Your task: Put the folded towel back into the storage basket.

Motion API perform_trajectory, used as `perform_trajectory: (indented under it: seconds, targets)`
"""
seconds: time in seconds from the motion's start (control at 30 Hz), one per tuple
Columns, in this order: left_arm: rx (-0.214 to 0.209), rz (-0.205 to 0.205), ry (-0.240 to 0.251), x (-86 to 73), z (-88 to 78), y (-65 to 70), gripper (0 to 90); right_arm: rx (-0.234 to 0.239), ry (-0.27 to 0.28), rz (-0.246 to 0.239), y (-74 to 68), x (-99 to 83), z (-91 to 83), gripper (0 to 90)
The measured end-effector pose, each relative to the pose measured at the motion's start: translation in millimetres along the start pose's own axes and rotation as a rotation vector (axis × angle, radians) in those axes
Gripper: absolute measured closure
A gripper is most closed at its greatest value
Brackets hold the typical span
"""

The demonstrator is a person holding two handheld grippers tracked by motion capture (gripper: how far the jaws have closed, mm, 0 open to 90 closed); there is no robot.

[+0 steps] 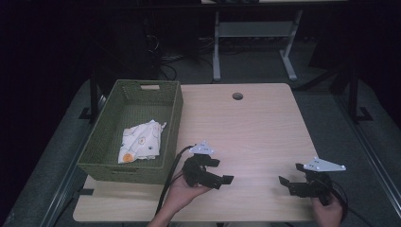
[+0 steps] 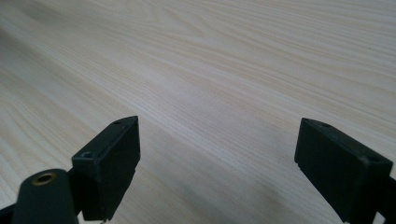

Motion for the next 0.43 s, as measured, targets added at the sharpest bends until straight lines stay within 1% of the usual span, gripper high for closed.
perform_trajectory:
  seconds: [0.1, 0.13, 0.2, 0.23, 0.3, 0.4, 0.43]
  targets:
    - [-0.005, 0.001, 0.010, -4.7, 1.6, -0.5, 18.7, 0.002, 0.000, 0.002, -2.0, 1.2, 0.3, 13.8]
    - [-0.007, 0.001, 0.006, -6.2, 2.7, -0.5, 18.7, 0.002, -0.002, 0.000, -2.6, 1.5, 0.6, 13.8]
    - [0.011, 0.015, -0.009, -7.6, 4.7, 0.2, 18.7, 0.006, -0.004, -0.008, -3.4, 2.3, 1.3, 13.8]
    - [0.018, 0.020, -0.003, -8.2, 4.9, 0.5, 18.7, 0.006, -0.004, -0.012, -3.7, 2.7, 1.5, 13.8]
    - [-0.005, 0.010, -0.003, -9.9, 5.9, 0.1, 18.7, 0.007, -0.004, -0.019, -4.3, 3.7, 1.6, 13.8]
    - [-0.005, 0.007, -0.002, -14.7, 6.3, -0.1, 18.8, 0.010, 0.000, -0.029, -4.4, 5.0, 1.3, 13.8]
    - [-0.014, 0.006, -0.003, -16.5, 5.9, -0.9, 18.7, 0.013, 0.001, -0.030, -4.3, 5.7, 1.0, 13.8]
Point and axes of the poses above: each handheld gripper's, and its own axes: z roughly forward along the jaws, x roughly out of its top, y roughly to its right, the point moved 2 cm from there along z, roughly forward along the jaws, and after that the axes turned 13 degrees about -z, right-handed, at the moved point
